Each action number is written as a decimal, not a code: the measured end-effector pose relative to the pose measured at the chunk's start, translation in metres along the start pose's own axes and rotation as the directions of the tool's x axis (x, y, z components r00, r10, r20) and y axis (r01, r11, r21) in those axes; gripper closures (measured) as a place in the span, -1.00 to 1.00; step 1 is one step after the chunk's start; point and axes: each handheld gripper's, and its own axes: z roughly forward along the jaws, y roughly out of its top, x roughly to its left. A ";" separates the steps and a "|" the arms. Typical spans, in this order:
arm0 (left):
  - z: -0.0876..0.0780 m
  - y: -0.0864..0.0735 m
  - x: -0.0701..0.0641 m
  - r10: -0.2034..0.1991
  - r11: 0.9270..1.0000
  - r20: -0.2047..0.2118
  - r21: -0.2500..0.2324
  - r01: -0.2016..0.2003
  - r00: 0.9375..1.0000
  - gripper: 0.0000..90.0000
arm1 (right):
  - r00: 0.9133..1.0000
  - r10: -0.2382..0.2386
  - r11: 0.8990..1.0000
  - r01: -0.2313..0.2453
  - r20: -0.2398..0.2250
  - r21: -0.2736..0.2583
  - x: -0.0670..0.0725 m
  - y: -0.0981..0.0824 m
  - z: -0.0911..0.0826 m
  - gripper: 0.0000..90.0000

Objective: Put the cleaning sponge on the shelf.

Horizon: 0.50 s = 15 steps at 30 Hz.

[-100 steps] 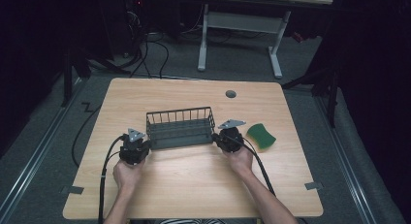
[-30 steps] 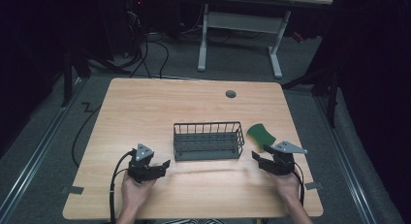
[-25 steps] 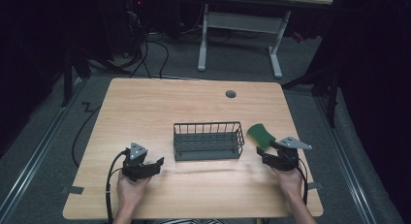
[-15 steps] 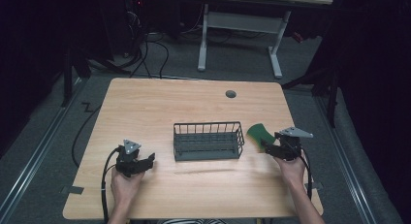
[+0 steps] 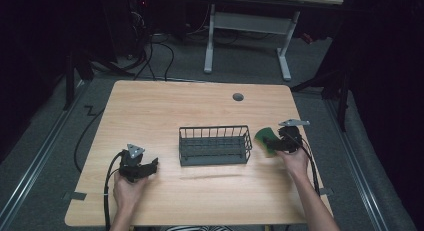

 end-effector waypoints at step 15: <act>0.000 0.000 0.000 -0.011 1.000 -0.018 0.002 0.011 1.000 -0.47 | 1.000 -0.028 0.999 0.028 -0.010 0.044 -0.005 0.007 0.020 -0.62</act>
